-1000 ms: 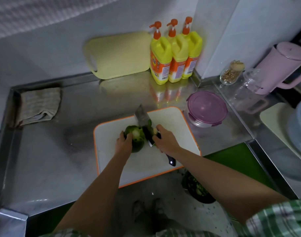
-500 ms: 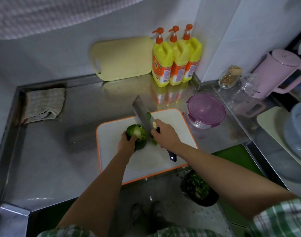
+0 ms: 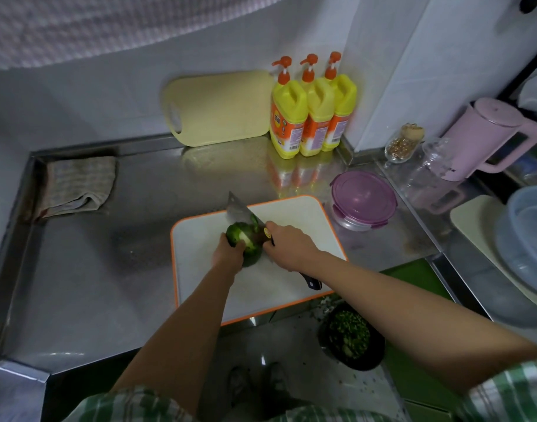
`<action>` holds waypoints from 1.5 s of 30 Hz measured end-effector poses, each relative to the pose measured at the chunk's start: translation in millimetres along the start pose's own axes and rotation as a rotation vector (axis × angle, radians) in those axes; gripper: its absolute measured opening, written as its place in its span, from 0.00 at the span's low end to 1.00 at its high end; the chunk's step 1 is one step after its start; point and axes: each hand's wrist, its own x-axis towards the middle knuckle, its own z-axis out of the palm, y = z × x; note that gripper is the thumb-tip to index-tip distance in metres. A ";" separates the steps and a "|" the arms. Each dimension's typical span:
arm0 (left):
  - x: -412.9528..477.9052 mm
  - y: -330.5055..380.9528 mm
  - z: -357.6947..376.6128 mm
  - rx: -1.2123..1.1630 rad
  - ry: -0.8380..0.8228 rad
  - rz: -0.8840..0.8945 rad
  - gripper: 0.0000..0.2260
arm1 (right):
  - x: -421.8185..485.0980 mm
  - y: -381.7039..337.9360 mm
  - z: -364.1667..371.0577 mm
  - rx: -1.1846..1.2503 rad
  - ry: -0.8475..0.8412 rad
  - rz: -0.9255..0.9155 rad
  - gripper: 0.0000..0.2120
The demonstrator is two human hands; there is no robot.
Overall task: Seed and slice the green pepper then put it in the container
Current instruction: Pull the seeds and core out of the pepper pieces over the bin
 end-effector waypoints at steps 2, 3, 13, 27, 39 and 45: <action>3.8 -2.5 0.8 0.028 0.007 0.006 0.27 | 0.7 -5.1 -1.4 -0.037 -0.003 0.007 0.08; 5.3 -3.5 1.4 0.039 0.011 0.011 0.26 | 1.7 -7.7 -1.3 -0.047 -0.005 0.009 0.09; 5.9 -1.3 6.8 0.171 0.051 0.022 0.28 | 5.4 -21.4 -13.6 -0.065 -0.081 0.058 0.09; 5.9 -1.3 9.3 0.293 0.076 0.084 0.22 | 14.5 -37.5 -16.6 -0.090 -0.126 0.139 0.02; 3.4 -0.8 11.1 0.280 0.100 0.117 0.19 | 10.4 -43.6 -20.1 -0.106 -0.190 0.211 0.01; 3.7 0.9 8.7 0.273 0.109 0.102 0.17 | 16.8 -51.3 -16.8 -0.093 -0.187 0.222 0.03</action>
